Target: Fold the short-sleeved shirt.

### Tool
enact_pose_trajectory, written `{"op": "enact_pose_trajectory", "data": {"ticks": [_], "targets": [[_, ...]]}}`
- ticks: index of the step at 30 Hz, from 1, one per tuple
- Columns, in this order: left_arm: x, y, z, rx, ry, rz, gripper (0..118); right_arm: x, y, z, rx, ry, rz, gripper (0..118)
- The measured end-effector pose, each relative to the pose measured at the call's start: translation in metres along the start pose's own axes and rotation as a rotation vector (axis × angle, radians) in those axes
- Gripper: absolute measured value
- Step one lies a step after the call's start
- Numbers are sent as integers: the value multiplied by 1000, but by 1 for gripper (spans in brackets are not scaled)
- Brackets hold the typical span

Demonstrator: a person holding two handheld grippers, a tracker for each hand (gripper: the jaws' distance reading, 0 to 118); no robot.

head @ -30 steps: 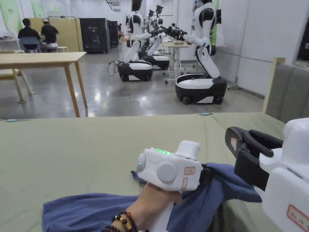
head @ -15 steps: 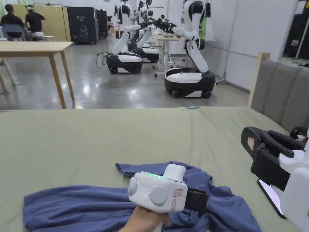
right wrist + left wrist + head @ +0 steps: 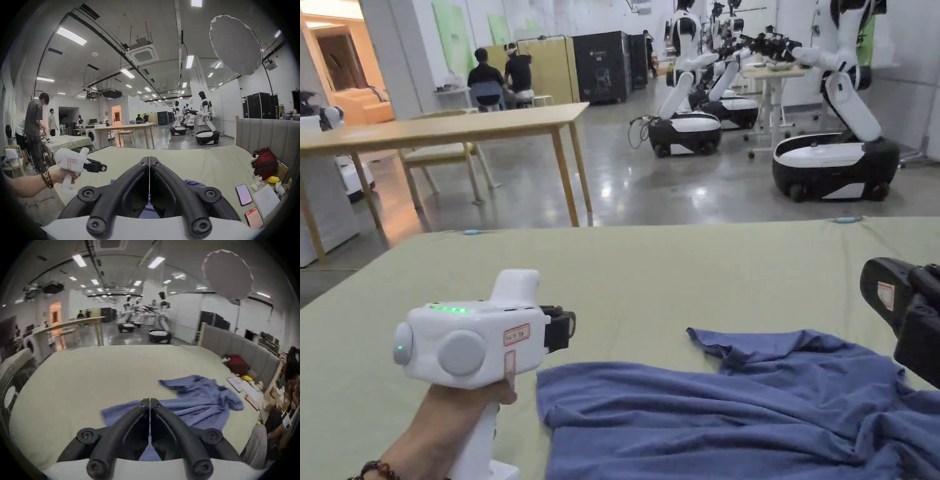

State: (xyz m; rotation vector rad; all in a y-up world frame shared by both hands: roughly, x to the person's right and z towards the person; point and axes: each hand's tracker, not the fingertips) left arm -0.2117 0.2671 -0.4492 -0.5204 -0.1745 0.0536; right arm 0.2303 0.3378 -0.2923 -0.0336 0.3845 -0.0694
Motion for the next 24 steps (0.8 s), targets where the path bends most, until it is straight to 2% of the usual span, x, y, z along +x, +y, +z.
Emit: {"op": "enact_pose_trajectory", "data": {"ticks": [4,8,9,10,11,12,13,14,19,22,24], "targets": [[-32,-4,-23,-58,69,-20,0,-7,0,-2,-14,24,4,2],[-52,-16,-84,-165,98,-3,1,-8,-3,-10,-47,-1,24,2],[-60,-21,-105,-206,115,17,12,-7,-4,-11,-53,-12,26,2],[-64,-28,-122,-250,135,38,34,-5,-6,-12,-58,-22,26,2],[-70,-35,-142,-286,163,57,82,-3,-7,-13,-65,-33,23,2],[-78,-42,-159,-339,189,72,108,-1,-9,-14,-75,-41,18,2],[-84,-46,-170,-343,172,86,112,2,-11,-15,-85,-50,15,2],[-86,-52,-177,-315,168,93,109,4,-13,-16,-98,-59,14,2],[-87,-66,-205,-365,155,126,109,14,-25,-27,-156,-94,24,2],[-74,-75,-213,-389,157,50,109,16,-29,-34,-181,-107,17,2],[-64,-78,-217,-411,193,-13,101,16,-31,-36,-188,-104,16,2]]}}
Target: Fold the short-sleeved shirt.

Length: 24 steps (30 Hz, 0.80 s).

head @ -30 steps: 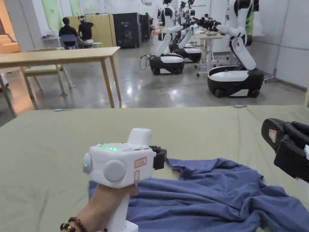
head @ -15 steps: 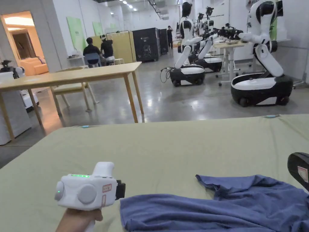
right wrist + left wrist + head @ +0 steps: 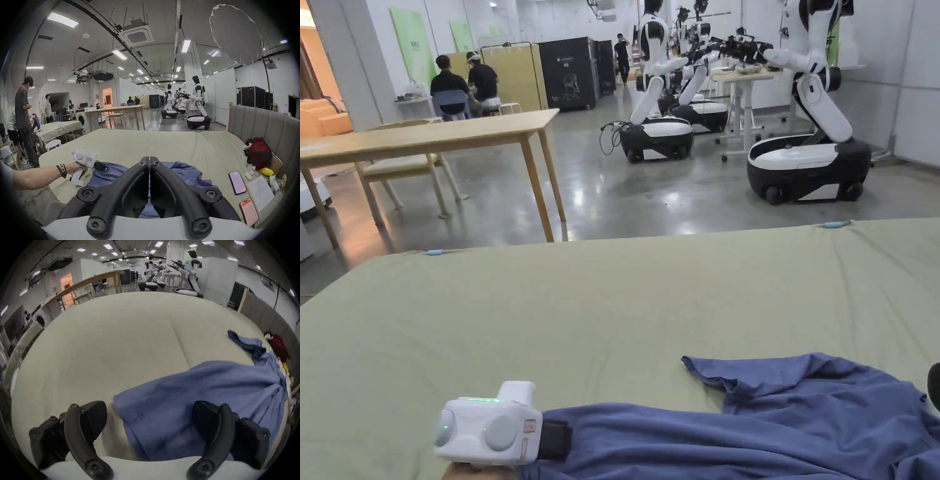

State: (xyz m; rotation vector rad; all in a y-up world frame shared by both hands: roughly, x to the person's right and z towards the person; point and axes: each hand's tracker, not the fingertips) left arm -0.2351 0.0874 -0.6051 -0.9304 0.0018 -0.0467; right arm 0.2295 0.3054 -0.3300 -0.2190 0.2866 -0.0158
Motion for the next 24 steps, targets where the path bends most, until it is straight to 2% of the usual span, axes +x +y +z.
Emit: {"op": "enact_pose_trajectory", "data": {"ticks": [1,2,3,4,5,6,7,11,13,15,19,21,22,24], "targets": [[4,1,3,15,17,-16,89,-1,0,0,-3,1,1,2],[8,0,9,31,-3,-46,68,-2,-1,0,-5,1,3,2],[12,0,14,46,-28,-74,42,-2,-1,0,-9,1,8,2],[17,0,19,55,-38,-99,42,-3,-1,1,-13,3,11,2],[24,0,23,72,-31,-127,32,-3,-1,2,-18,6,14,2],[27,-2,24,80,18,-172,9,-3,0,2,-23,12,15,2],[31,-2,26,74,-14,-193,5,-2,1,3,-26,18,14,2],[38,0,36,74,-18,-200,5,13,12,17,-16,21,16,2],[37,4,47,107,-55,-153,5,36,14,21,-37,-27,68,2],[38,5,61,131,-77,-139,5,63,11,13,-149,-99,101,2],[47,6,82,173,-102,-157,5,130,-22,-11,-408,-166,23,2],[51,4,86,186,-113,-159,5,152,-46,-21,-481,-173,22,3],[55,3,87,188,-115,-158,5,159,-59,-27,-517,-192,34,5],[59,1,85,178,-120,-163,5,172,-84,-39,-577,-173,54,40]]}}
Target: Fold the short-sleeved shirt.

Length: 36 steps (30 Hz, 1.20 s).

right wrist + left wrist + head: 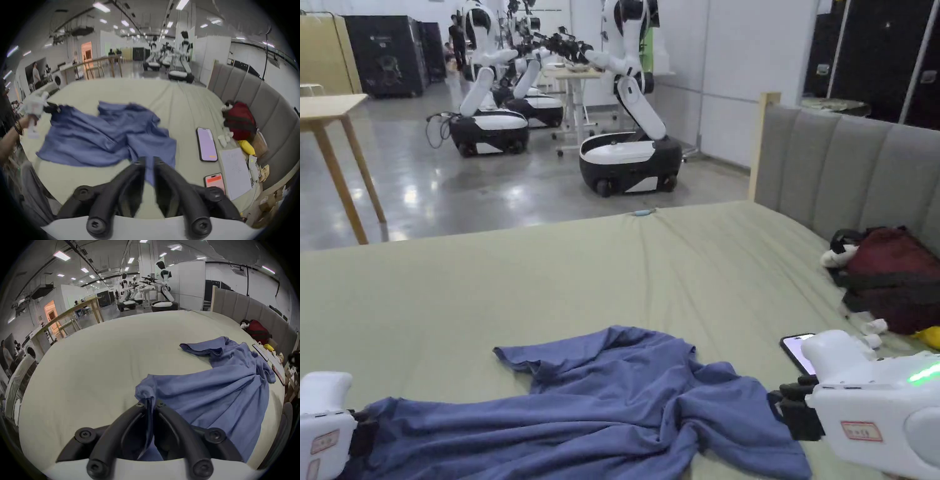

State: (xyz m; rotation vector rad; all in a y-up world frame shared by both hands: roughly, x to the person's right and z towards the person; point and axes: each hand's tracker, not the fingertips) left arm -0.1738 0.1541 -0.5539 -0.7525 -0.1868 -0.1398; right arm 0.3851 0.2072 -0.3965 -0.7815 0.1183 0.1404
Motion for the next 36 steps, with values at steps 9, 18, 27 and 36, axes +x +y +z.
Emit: {"op": "enact_pose_trajectory", "data": {"ticks": [9,18,27,36], "targets": [[8,-4,-2,-42,-2,-14,5,46,-35,-97,-211,31,-106,67],[14,-6,10,-51,13,4,5,-1,-10,-115,-264,90,115,11],[-3,-15,35,1,-6,52,5,-35,11,-72,-38,167,91,10],[-22,55,90,270,-53,209,5,-83,141,-14,386,173,97,9]]}}
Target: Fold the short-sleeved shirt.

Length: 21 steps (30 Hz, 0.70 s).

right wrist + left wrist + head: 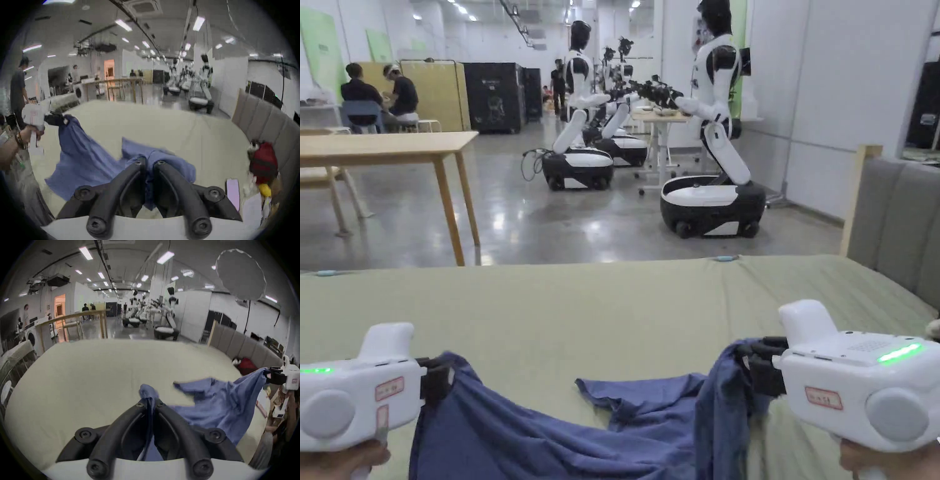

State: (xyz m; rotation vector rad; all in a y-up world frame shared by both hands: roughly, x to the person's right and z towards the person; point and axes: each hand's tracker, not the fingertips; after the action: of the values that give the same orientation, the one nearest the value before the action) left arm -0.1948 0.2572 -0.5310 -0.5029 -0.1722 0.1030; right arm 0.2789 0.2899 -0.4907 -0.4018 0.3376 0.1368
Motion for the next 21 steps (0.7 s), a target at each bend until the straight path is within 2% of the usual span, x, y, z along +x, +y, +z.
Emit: {"op": "enact_pose_trajectory", "data": {"ticks": [2,4,8,12,14,15,18,19,20,21], "targets": [[1,38,6,72,-33,39,5,-4,40,-6,65,-25,40,9],[7,81,16,133,-42,32,5,-2,83,-7,117,-34,48,9],[23,168,40,252,12,-74,5,7,170,0,286,-103,-3,9],[32,260,63,361,112,-87,5,18,269,9,376,-139,-31,8],[32,298,70,419,143,-62,5,23,313,11,399,-184,-7,8],[33,316,72,424,189,-51,5,26,332,10,423,-249,5,8],[37,346,74,451,306,-78,5,35,371,9,347,-362,12,8],[40,352,75,464,318,-91,5,36,376,11,338,-396,2,8],[43,356,75,477,310,-91,5,39,381,13,338,-400,-55,8],[46,360,77,517,302,-90,5,43,382,17,370,-357,-110,8]]}}
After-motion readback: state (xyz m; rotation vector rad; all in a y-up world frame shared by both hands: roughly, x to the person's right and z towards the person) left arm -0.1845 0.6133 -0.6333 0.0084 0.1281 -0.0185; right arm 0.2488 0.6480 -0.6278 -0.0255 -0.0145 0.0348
